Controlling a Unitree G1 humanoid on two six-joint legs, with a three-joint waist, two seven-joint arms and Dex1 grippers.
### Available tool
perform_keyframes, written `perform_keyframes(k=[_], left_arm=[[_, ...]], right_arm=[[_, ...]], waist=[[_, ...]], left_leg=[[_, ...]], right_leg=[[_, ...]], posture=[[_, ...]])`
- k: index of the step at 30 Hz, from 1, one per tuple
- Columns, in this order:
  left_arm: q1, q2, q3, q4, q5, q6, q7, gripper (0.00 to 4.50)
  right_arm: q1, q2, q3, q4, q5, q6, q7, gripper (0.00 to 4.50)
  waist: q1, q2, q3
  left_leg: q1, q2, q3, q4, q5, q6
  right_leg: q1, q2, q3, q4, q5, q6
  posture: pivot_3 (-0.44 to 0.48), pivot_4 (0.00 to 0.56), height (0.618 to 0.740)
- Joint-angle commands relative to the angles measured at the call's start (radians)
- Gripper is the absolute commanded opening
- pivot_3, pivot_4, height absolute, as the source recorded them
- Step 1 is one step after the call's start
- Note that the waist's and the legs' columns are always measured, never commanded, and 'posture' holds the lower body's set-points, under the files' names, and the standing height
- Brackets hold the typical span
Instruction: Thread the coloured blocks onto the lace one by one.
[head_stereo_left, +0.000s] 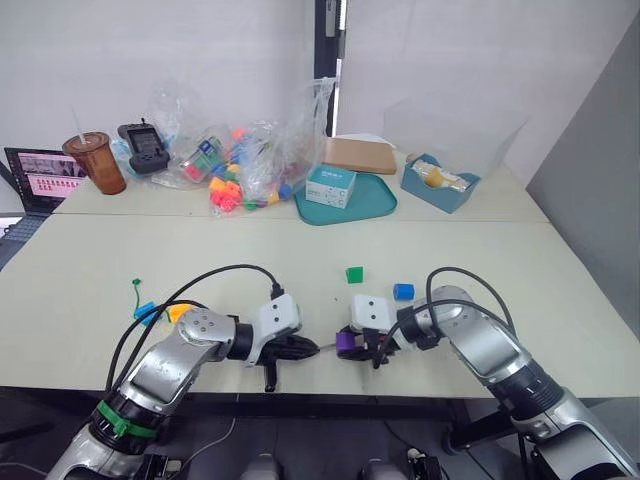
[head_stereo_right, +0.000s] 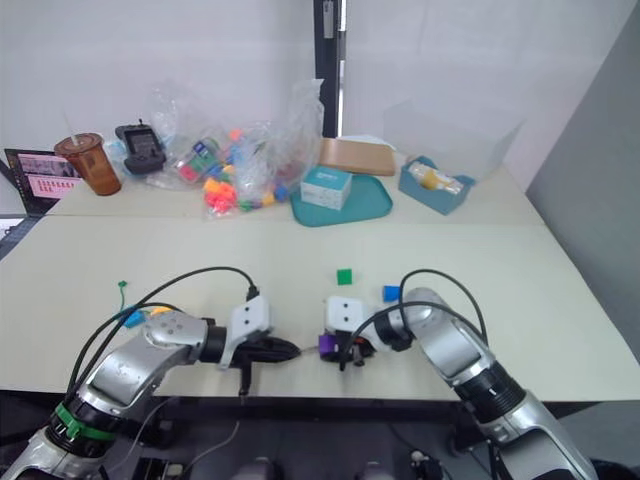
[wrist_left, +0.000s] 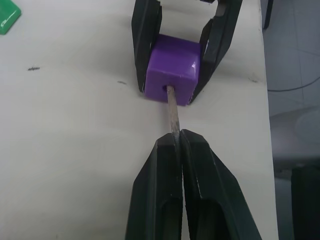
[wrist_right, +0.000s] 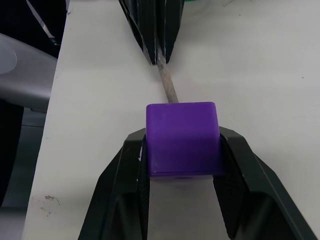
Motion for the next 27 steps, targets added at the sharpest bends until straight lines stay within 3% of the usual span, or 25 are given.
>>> perform_keyframes(k=[1, 6, 10, 14, 24, 27], left_arm=[[-0.04, -0.025, -0.011, -0.042, -0.016, -0.01, -0.011, 0.01], [-0.057, -0.069, -0.044, -0.048, -0.005, -0.014, -0.005, 0.01], [-0.08, -0.129, -0.102, -0.003, 0.071, -0.093, 0.032, 0.01], [-0.066, -0.173, -0.091, 0.034, 0.097, -0.158, 0.061, 0.01], [-0.013, -0.113, 0.012, 0.004, 0.026, -0.093, 0.016, 3.21], [0.039, -0.049, 0.027, -0.011, 0.024, -0.102, -0.009, 3.21]], right_arm=[[0.014, -0.003, 0.037, 0.003, -0.013, 0.02, 0.013, 1.2], [0.016, -0.004, 0.037, -0.001, -0.016, 0.026, 0.014, 1.2], [0.018, 0.001, 0.036, -0.004, -0.017, 0.033, 0.013, 1.2], [0.015, 0.005, 0.033, 0.0, -0.018, 0.035, 0.013, 1.2], [0.006, 0.007, 0.03, 0.013, -0.025, 0.032, 0.015, 1.2], [0.001, 0.012, 0.031, 0.025, -0.029, 0.029, 0.012, 1.2]], waist=[[0.0, 0.0, 0.0], [0.0, 0.0, 0.0], [0.003, 0.0, 0.0], [0.005, 0.0, 0.0], [-0.001, 0.0, 0.0], [-0.011, 0.0, 0.0]], left_leg=[[0.0, 0.0, 0.0, 0.0, 0.0, 0.0], [0.0, 0.0, 0.0, 0.0, 0.0, 0.0], [-0.001, 0.0, 0.0, 0.0, 0.0, 0.0], [0.0, 0.0, 0.0, 0.0, 0.0, 0.0], [0.0, 0.0, 0.0, 0.0, 0.0, 0.0], [0.001, 0.0, 0.0, 0.0, 0.0, 0.0]], right_leg=[[0.0, 0.0, 0.0, 0.0, 0.0, 0.0], [0.0, 0.0, 0.0, 0.0, 0.0, 0.0], [0.0, 0.0, 0.0, -0.001, 0.0, 0.0], [0.001, 0.0, 0.0, -0.001, 0.0, 0.0], [0.001, 0.0, 0.0, -0.001, 0.0, 0.0], [0.001, 0.0, 0.0, -0.001, 0.0, 0.0]], posture=[[0.0, 0.15, 0.74], [0.0, 0.15, 0.74], [0.0, 0.15, 0.74], [0.0, 0.15, 0.74], [0.0, 0.15, 0.74], [0.0, 0.15, 0.74]])
